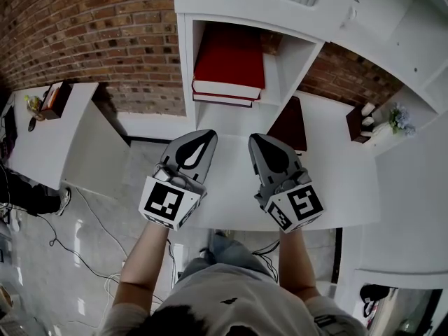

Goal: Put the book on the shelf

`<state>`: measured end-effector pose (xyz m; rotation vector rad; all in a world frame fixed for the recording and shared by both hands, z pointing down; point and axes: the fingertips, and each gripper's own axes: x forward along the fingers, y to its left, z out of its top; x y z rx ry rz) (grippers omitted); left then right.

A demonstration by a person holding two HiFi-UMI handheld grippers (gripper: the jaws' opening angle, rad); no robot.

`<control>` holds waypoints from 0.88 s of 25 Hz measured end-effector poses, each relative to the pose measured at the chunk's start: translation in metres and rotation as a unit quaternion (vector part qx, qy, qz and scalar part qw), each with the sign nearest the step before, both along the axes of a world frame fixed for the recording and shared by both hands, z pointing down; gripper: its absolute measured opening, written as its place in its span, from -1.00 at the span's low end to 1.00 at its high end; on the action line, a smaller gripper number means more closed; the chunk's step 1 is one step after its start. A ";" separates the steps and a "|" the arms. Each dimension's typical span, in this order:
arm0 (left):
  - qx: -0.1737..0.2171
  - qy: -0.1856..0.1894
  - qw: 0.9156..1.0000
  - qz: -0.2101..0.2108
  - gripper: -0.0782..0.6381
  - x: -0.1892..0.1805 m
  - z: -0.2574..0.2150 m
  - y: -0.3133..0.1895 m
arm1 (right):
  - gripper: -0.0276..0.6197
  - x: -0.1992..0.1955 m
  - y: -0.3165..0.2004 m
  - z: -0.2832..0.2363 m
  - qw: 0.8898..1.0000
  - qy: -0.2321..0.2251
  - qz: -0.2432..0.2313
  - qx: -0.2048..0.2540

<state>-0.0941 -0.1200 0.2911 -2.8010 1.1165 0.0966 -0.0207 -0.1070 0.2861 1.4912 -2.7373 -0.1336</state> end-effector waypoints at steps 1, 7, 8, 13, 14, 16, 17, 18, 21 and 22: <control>-0.001 0.001 1.000 0.004 -0.74 0.002 -0.001 0.006 | -0.89 -0.002 0.005 -0.001 1.000 -0.001 -0.002 0.001; -0.005 0.007 1.000 0.021 -0.74 0.009 -0.005 0.038 | -0.89 -0.012 0.036 -0.006 1.000 -0.004 -0.015 0.008; -0.006 0.008 1.000 0.023 -0.74 0.010 -0.006 0.043 | -0.89 -0.013 0.041 -0.006 1.000 -0.005 -0.017 0.008; -0.012 0.017 0.999 0.034 -0.74 0.013 -0.006 0.063 | -0.89 -0.021 0.062 -0.004 1.000 -0.004 -0.029 0.007; -0.013 0.017 0.999 0.035 -0.74 0.014 -0.006 0.067 | -0.89 -0.023 0.066 -0.004 0.999 -0.003 -0.031 0.007; -0.014 0.018 0.999 0.038 -0.74 0.015 -0.005 0.073 | -0.89 -0.026 0.073 -0.003 0.999 -0.002 -0.036 0.007; -0.015 0.019 0.999 0.039 -0.74 0.016 -0.005 0.076 | -0.89 -0.027 0.076 -0.003 0.999 -0.002 -0.038 0.008; -0.015 0.019 0.999 0.040 -0.74 0.017 -0.005 0.078 | -0.89 -0.028 0.078 -0.003 0.999 -0.002 -0.040 0.008; -0.013 0.019 0.999 0.041 -0.74 0.018 -0.005 0.085 | -0.89 -0.029 0.086 -0.004 0.999 -0.003 -0.045 0.011; -0.012 0.018 0.999 0.041 -0.74 0.019 -0.005 0.087 | -0.89 -0.030 0.088 -0.004 0.999 -0.003 -0.046 0.011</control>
